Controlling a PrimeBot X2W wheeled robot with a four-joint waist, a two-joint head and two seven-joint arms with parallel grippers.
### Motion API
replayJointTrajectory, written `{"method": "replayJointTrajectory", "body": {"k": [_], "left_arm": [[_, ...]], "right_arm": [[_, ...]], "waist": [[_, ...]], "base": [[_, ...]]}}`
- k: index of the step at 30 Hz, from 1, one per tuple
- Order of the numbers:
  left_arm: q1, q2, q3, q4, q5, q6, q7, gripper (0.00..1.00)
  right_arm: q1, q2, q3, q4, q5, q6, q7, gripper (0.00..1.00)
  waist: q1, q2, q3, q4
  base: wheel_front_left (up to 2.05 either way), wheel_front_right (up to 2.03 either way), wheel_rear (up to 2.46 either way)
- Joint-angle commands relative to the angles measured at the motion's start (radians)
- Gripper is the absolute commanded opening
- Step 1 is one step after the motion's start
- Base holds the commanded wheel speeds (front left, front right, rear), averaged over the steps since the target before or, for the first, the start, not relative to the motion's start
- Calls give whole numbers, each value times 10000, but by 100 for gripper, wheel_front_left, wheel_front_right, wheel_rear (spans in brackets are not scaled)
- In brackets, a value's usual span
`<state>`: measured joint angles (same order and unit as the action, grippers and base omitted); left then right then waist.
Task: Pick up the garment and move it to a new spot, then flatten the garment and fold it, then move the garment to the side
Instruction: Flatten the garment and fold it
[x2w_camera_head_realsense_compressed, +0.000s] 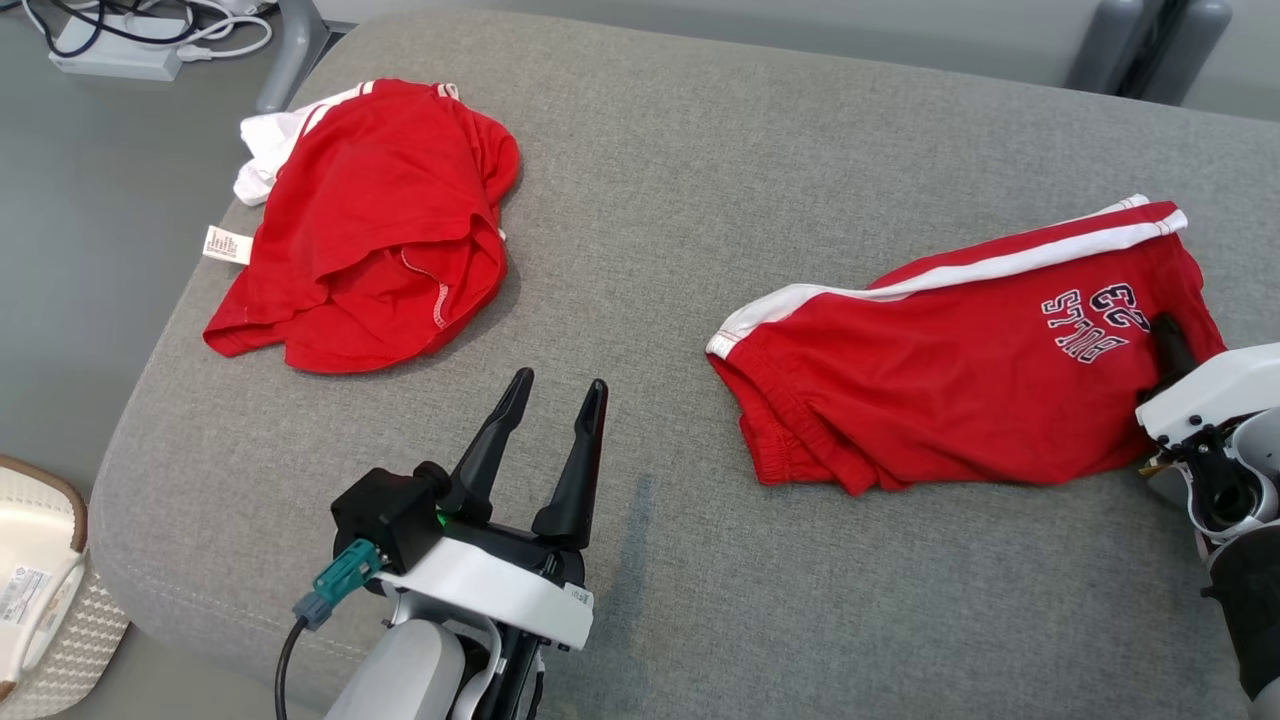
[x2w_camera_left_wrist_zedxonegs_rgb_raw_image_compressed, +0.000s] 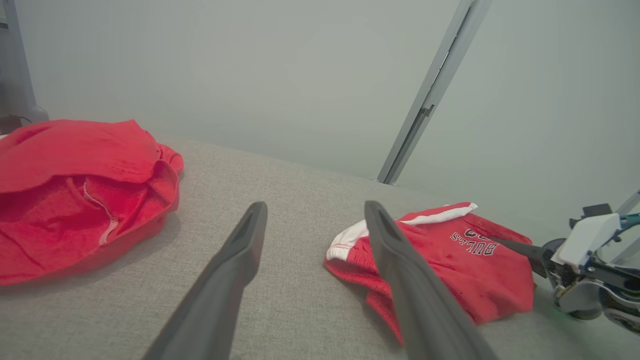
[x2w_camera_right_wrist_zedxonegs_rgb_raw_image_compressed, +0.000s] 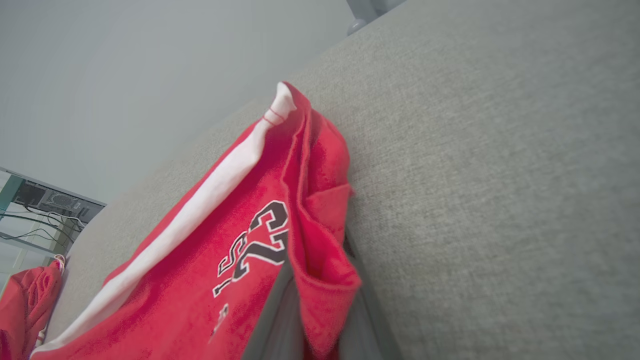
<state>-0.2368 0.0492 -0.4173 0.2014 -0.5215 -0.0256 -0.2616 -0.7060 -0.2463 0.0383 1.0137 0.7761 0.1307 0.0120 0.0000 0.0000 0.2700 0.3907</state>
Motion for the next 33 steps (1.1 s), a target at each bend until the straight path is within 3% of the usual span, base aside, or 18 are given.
{"method": "replayJointTrajectory", "body": {"k": [1,21,33], "left_arm": [[-152,31,43,-3,-94,28,-47,100],[406,32,238,197,104,-23,-47,100],[509,34,148,213,52,-41,-47,100]], "right_arm": [[201,112,-22,75,224,0,-102,0],[1980,-234,-709,-302,2407,-1,-1213,0],[2530,-102,-666,-65,2412,-1,-1835,0]], "waist": [[0,0,-28,-44],[0,0,-1255,-1406],[0,0,-1561,-1897]], "base": [[0,0,0],[0,0,0],[0,0,0]]}}
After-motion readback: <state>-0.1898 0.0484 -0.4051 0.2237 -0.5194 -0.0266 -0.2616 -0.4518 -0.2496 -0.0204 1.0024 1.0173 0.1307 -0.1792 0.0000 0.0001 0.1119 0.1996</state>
